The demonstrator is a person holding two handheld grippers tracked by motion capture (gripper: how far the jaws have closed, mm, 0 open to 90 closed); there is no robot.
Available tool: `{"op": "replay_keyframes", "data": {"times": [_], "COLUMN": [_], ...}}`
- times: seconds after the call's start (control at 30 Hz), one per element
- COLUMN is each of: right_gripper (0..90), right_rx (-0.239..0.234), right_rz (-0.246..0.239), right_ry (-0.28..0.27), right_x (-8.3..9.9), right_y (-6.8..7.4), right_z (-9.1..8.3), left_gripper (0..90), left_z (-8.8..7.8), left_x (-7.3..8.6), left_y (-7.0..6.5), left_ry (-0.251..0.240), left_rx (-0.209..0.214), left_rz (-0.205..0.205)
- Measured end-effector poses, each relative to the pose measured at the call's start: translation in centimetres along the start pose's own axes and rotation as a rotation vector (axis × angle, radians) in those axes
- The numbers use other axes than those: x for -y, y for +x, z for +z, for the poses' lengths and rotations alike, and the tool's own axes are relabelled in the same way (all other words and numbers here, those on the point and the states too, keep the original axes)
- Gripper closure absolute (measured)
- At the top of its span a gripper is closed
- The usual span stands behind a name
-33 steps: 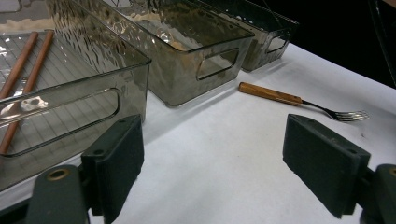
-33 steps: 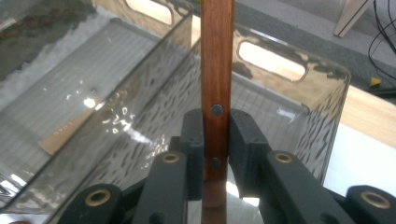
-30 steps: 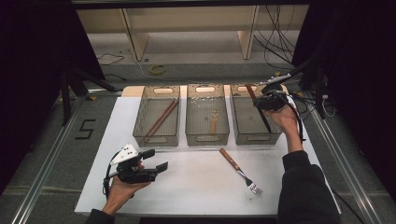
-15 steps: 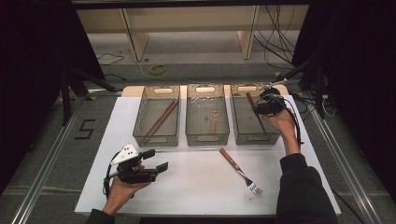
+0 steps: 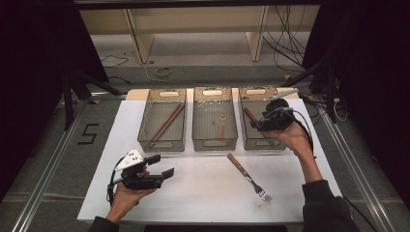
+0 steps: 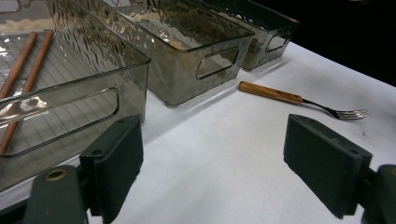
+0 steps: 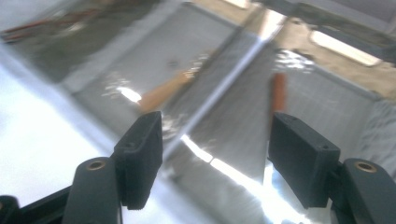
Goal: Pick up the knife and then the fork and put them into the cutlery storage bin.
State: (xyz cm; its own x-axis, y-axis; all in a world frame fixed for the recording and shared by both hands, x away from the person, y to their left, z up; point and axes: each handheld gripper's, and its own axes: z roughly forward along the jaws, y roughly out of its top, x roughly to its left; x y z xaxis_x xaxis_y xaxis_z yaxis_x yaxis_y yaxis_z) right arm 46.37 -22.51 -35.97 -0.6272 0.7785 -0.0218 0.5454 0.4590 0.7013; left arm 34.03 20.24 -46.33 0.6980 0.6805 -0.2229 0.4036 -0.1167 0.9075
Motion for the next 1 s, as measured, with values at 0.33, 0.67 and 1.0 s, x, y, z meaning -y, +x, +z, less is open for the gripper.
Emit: {"op": "replay_keyframes", "data": {"times": [0.33,0.67,1.0], "right_gripper": [38.1,40.2,45.2], "right_rx": [-0.089,-0.112,-0.124], "right_rz": [-0.054,-0.087,-0.124], "right_ry": [0.064,0.19,0.314], "right_x": [3.8,5.9,7.2], "right_y": [4.2,5.6,6.7], "right_z": [0.3,2.4,3.9], "left_gripper": [19.3,19.2,19.2], "left_z": [0.0,0.0,0.1], "left_x": [0.0,0.1,0.0], "left_y": [0.0,-0.1,-0.2], "left_ry": [0.0,0.001,0.006], "left_rx": [-0.004,-0.001,0.0], "left_rz": [0.005,0.008,0.016]}}
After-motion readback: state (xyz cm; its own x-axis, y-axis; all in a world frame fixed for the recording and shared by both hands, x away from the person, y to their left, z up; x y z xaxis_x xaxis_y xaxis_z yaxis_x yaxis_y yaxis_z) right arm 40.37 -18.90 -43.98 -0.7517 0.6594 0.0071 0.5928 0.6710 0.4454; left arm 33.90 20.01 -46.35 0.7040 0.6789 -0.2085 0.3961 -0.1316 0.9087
